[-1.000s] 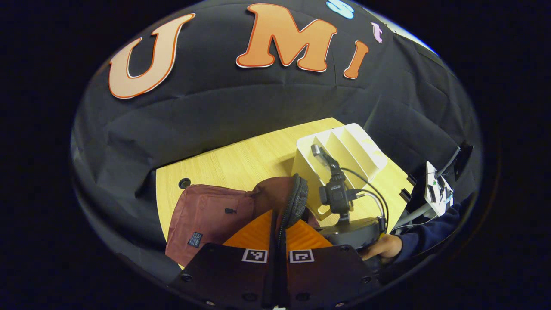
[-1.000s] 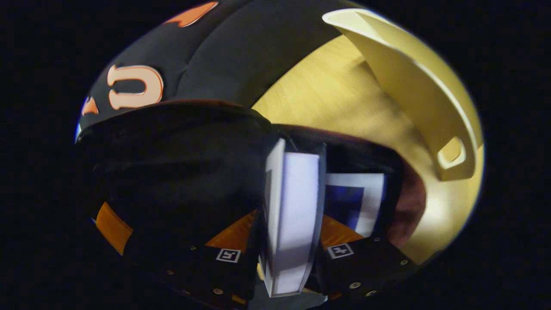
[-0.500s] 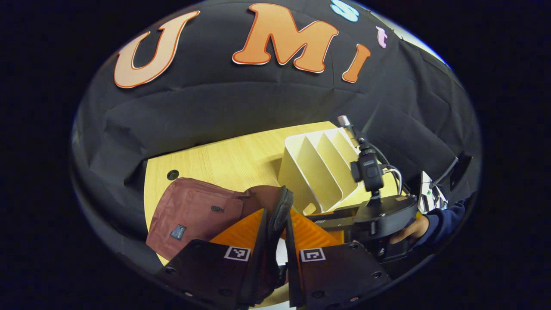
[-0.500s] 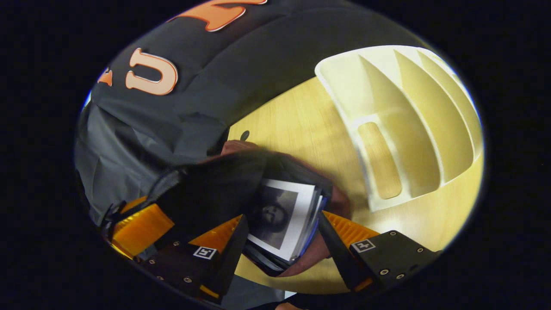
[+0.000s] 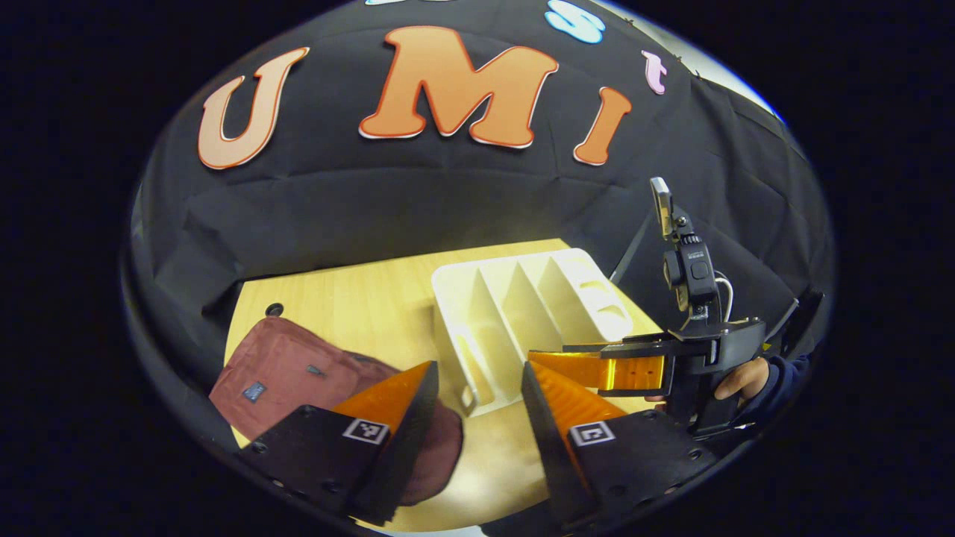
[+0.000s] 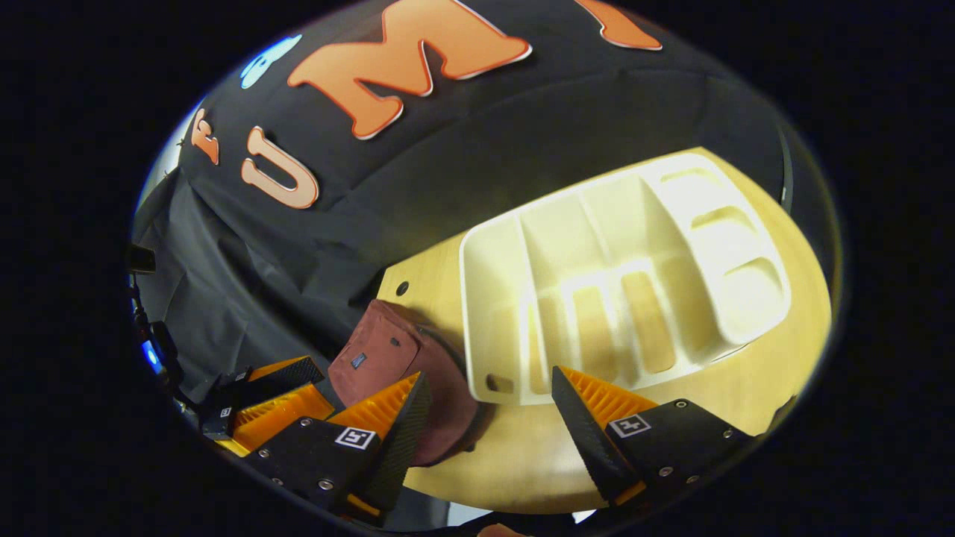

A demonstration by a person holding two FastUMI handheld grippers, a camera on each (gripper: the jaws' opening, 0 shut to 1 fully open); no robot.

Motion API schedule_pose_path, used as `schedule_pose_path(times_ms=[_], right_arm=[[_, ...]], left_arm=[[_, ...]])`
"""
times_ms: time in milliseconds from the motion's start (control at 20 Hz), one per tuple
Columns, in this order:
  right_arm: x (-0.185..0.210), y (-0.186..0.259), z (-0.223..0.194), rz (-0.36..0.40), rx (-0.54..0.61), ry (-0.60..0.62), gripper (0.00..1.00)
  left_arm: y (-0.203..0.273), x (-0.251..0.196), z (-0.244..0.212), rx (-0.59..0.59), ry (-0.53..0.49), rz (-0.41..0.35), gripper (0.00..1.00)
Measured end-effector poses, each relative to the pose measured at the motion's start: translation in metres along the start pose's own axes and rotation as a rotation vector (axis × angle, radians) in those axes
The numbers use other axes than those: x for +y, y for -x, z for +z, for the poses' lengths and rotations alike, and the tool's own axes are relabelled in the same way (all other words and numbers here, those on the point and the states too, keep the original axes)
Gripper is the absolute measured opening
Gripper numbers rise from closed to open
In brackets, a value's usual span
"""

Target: Open the schoolbag, grab two books from the bookshelf and put them into the schoolbag.

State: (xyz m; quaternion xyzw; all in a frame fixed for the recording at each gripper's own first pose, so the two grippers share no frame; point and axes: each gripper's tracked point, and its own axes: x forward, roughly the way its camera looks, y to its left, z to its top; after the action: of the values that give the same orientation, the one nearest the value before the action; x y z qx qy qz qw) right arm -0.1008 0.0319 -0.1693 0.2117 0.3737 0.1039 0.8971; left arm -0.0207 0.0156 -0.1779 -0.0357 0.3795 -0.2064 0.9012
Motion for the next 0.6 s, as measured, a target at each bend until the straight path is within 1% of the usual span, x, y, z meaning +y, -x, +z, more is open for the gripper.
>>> schedule_pose_path(times_ms=[50, 150, 200, 300, 350, 450, 550, 600], right_arm=[[-0.016, 0.011, 0.010, -0.019, -0.022, 0.026, 0.97], [-0.036, 0.035, 0.033, -0.036, -0.090, 0.060, 0.97], [-0.045, 0.047, 0.043, -0.044, -0.122, 0.083, 0.97], [-0.062, 0.075, 0.064, -0.060, -0.201, 0.148, 0.97], [-0.070, 0.087, 0.075, -0.077, -0.244, 0.183, 0.97], [-0.082, 0.107, 0.093, -0.112, -0.317, 0.249, 0.97], [-0.086, 0.126, 0.097, -0.117, -0.342, 0.271, 0.97], [-0.084, 0.133, 0.100, -0.106, -0.352, 0.278, 0.97]], left_arm=[[-0.001, -0.014, 0.003, -0.018, 0.004, 0.006, 0.84], [-0.013, -0.045, 0.012, -0.053, 0.014, 0.020, 0.84], [-0.017, -0.057, 0.019, -0.080, 0.012, 0.044, 0.84], [-0.017, -0.079, 0.034, -0.148, -0.007, 0.091, 0.91], [-0.019, -0.092, 0.040, -0.176, -0.018, 0.110, 0.98], [-0.019, -0.106, 0.055, -0.242, -0.019, 0.156, 0.98], [-0.016, -0.115, 0.064, -0.278, 0.001, 0.198, 0.98], [-0.012, -0.117, 0.070, -0.303, 0.004, 0.218, 0.98]])
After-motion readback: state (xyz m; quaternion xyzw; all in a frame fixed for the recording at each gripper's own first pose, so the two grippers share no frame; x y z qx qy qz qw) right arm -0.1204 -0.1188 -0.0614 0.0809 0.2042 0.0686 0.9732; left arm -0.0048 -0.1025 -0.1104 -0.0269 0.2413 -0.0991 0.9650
